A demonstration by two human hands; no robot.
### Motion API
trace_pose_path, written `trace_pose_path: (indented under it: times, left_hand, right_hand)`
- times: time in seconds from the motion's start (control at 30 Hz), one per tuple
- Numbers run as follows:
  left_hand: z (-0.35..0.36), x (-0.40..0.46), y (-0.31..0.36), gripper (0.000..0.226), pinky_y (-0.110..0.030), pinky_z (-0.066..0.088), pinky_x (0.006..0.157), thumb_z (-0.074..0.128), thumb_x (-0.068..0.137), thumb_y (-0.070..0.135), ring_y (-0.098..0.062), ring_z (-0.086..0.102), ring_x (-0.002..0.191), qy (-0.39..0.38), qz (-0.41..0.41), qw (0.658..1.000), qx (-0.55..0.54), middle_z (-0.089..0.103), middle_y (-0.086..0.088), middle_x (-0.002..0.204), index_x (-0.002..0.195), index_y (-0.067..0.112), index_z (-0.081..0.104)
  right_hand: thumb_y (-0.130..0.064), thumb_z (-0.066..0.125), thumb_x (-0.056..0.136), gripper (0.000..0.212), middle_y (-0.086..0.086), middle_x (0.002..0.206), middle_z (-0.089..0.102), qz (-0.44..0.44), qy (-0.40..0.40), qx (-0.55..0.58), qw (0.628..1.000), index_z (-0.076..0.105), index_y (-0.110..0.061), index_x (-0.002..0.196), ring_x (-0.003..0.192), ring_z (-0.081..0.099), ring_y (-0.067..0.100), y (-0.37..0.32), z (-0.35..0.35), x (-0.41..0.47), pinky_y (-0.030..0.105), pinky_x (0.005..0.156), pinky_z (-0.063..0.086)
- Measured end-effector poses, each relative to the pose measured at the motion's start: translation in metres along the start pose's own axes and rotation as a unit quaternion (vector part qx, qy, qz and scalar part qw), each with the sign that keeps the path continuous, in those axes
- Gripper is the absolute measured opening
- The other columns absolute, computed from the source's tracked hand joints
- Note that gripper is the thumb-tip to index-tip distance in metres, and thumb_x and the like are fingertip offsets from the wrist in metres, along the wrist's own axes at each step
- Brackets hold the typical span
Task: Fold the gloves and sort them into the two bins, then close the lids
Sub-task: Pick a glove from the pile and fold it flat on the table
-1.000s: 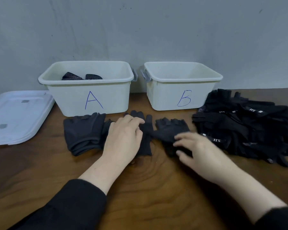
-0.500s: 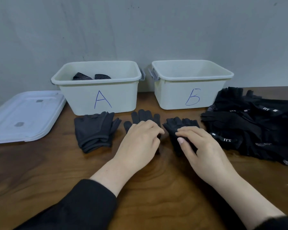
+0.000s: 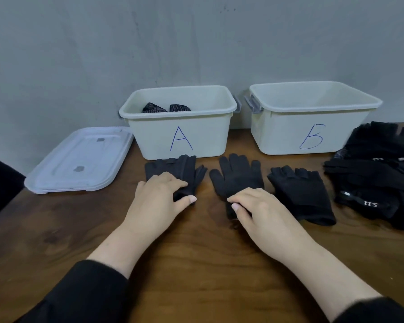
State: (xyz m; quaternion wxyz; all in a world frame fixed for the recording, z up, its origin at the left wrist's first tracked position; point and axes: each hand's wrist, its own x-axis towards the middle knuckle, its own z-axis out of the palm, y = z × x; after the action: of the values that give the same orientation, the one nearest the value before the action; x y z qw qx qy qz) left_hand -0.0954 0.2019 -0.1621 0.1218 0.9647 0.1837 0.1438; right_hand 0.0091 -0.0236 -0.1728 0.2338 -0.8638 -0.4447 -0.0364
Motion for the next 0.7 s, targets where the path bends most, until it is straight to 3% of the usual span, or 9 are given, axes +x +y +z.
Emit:
trace_pose_path:
  times: [0.2,0.3,0.37,0.43,0.5,0.6,0.7]
  left_hand:
    - [0.005,0.004,-0.001,0.021,-0.037,0.036,0.092,0.052,0.100,0.043,-0.013,0.056,0.106,0.053,-0.015,0.997,-0.046,0.062,0.014,0.107,0.109,0.034,0.068]
    - [0.003,0.006,-0.001,0.017,-0.044,0.046,0.096,0.056,0.100,0.036,-0.012,0.059,0.102,0.140,-0.046,0.977,-0.155,0.066,0.013,0.103,0.107,0.029,0.070]
    - [-0.004,0.009,0.002,0.015,-0.035,0.048,0.096,0.057,0.100,0.032,-0.004,0.059,0.099,0.206,-0.060,0.953,-0.214,0.066,0.013,0.103,0.106,0.029,0.071]
    - [-0.017,0.010,0.015,0.012,-0.017,0.045,0.092,0.058,0.100,0.030,0.004,0.057,0.097,0.252,-0.072,0.928,-0.266,0.065,0.013,0.102,0.101,0.032,0.069]
    - [-0.032,0.007,0.038,0.015,-0.007,0.039,0.084,0.058,0.099,0.029,0.006,0.057,0.096,0.275,-0.067,0.907,-0.312,0.064,0.016,0.100,0.096,0.041,0.066]
    - [-0.043,0.003,0.088,0.018,-0.018,0.046,0.083,0.058,0.099,0.031,0.001,0.062,0.093,0.251,-0.042,0.887,-0.384,0.069,0.017,0.093,0.092,0.045,0.068]
    - [-0.036,0.002,0.137,0.027,-0.027,0.053,0.088,0.049,0.104,0.034,0.001,0.067,0.095,0.115,-0.025,0.853,-0.508,0.074,0.016,0.096,0.103,0.030,0.075]
  right_hand:
    - [-0.036,0.043,0.106,0.030,-0.019,0.122,0.061,-0.003,0.010,-0.004,1.000,0.064,-0.030,0.128,0.114,0.051,0.002,-0.002,0.000,-0.003,0.030,0.102,0.044]
    - [-0.037,0.043,0.106,0.032,-0.018,0.124,0.061,0.003,0.012,0.000,1.000,0.063,-0.031,0.130,0.116,0.051,0.001,-0.004,-0.003,-0.003,0.029,0.104,0.044]
    - [-0.038,0.044,0.105,0.033,-0.018,0.124,0.062,0.002,0.047,0.020,0.999,0.063,-0.029,0.130,0.116,0.052,0.000,-0.009,-0.008,-0.004,0.027,0.104,0.045]
    - [-0.042,0.045,0.102,0.037,-0.019,0.125,0.062,0.004,0.108,0.060,0.992,0.063,-0.028,0.132,0.117,0.052,-0.004,-0.014,-0.014,-0.006,0.020,0.105,0.042]
    - [-0.045,0.047,0.100,0.041,-0.025,0.128,0.059,0.031,0.142,0.154,0.977,0.059,-0.032,0.137,0.121,0.051,-0.010,-0.020,-0.020,-0.006,0.010,0.103,0.040]
    - [-0.049,0.052,0.096,0.052,-0.027,0.136,0.058,0.071,0.134,0.353,0.923,0.047,-0.037,0.146,0.126,0.051,-0.011,-0.033,-0.030,-0.005,0.014,0.104,0.044]
    - [-0.049,0.054,0.094,0.041,-0.021,0.126,0.067,0.087,0.182,0.460,0.865,0.056,-0.041,0.134,0.121,0.061,0.001,-0.033,-0.044,-0.006,0.037,0.103,0.052]
